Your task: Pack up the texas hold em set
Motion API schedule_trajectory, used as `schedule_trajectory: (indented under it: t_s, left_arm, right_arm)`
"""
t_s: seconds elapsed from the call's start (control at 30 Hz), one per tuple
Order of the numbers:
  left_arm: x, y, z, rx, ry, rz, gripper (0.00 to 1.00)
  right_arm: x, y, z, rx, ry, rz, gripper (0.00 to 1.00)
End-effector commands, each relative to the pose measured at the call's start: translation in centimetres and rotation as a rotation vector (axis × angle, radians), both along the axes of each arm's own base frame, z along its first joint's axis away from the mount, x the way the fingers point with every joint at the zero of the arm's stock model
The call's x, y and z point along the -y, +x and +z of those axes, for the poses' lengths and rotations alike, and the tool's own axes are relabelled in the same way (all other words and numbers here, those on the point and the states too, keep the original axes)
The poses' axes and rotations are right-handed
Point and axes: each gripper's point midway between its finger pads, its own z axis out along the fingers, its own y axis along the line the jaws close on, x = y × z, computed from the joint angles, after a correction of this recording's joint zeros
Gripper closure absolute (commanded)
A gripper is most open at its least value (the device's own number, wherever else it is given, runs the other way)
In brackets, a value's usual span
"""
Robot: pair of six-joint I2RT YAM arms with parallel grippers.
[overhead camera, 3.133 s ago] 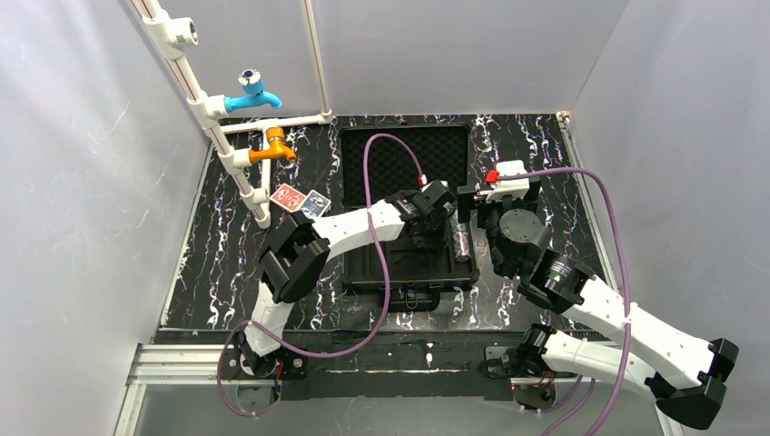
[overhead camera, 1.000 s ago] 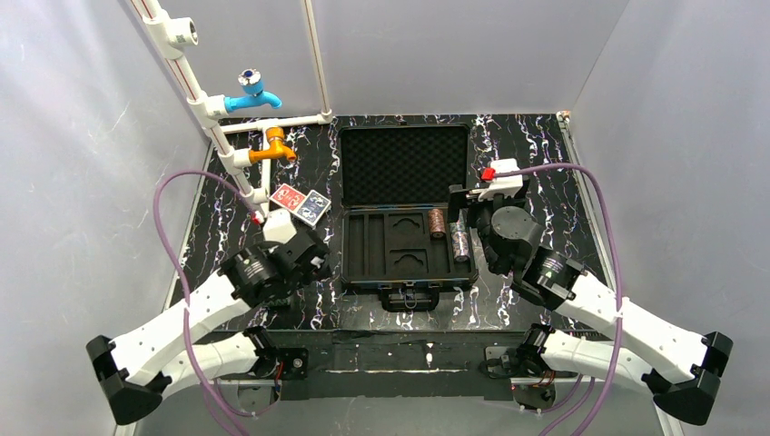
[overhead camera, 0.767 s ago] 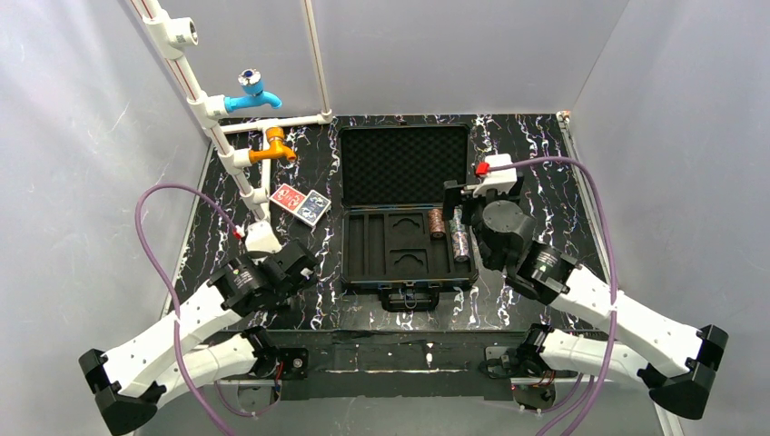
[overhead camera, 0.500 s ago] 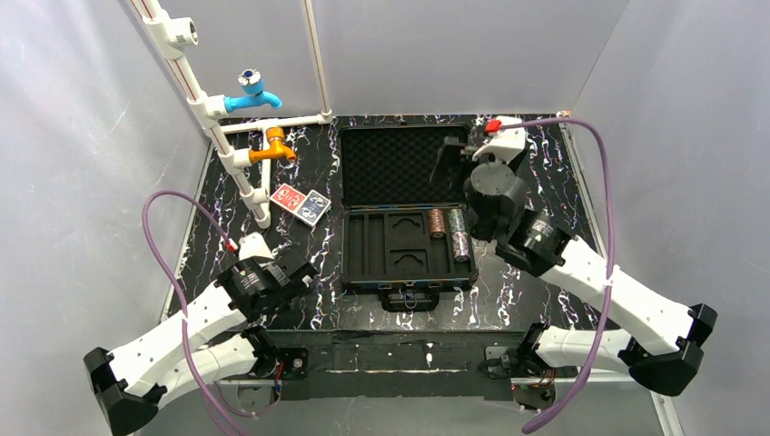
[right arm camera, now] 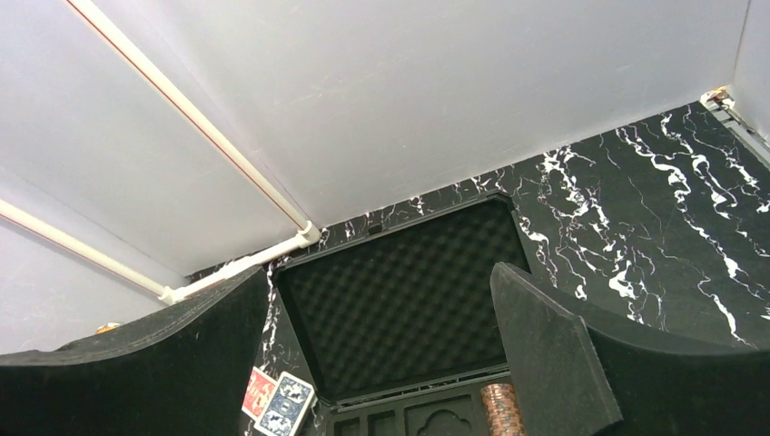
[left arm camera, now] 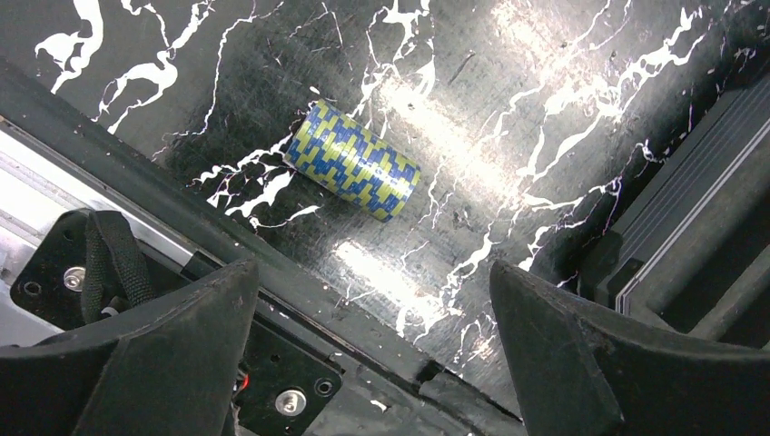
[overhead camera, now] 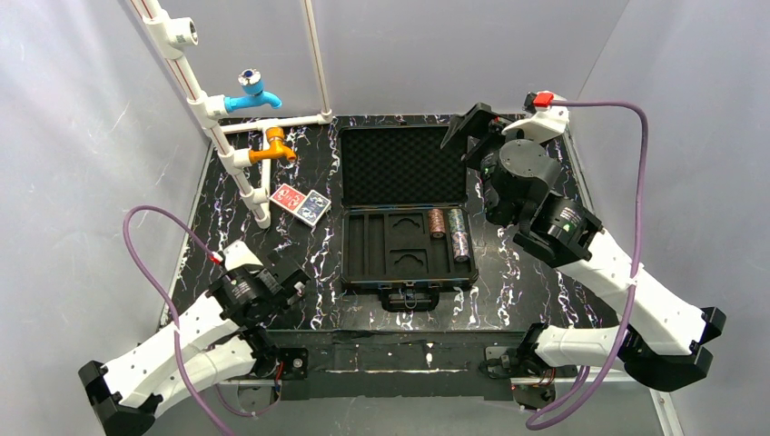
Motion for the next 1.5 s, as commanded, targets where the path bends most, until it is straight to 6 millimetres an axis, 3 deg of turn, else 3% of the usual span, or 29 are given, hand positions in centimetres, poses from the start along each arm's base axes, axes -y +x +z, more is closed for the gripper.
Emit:
schedule_trajectory:
  t_s: [0.0, 0.23, 0.37, 0.57, 0.87, 1.47]
  left_arm:
    - [-2.3, -3.9, -2.8, -0.174, 0.059, 0.122, 0.02]
    - [-2.5, -4.7, -3.3, -0.189, 0.035, 0.189, 0.02]
    - [-2.6, -4.8, -3.0, -0.184, 0.029, 0.226, 0.02]
    - [-0.9, -4.3, -4.2, -0.197, -0.037, 0.276, 0.04]
    - [0.4, -3.5, -6.0, -0.334, -0.105, 0.408, 0.08]
    - [0.0, -2.8, -8.1, -0.414, -0.189, 0.620, 0.08]
  right_arm:
    - [0.2, -0.3, 2.0, 0.031, 0.077, 0.004, 0.00]
    - [-0.3, -0.2, 1.8, 0.041, 0.104, 0.015, 0.00]
    - [0.4, -0.5, 2.4, 0.057, 0.128, 0.005, 0.00]
    - [-0.6, -0.2, 1.8, 0.046, 0.114, 0.029, 0.00]
    - [1.3, -0.7, 2.4, 0.075, 0.142, -0.026, 0.00]
    - [2.7, -1.1, 2.0, 0.087, 0.153, -0.071, 0.00]
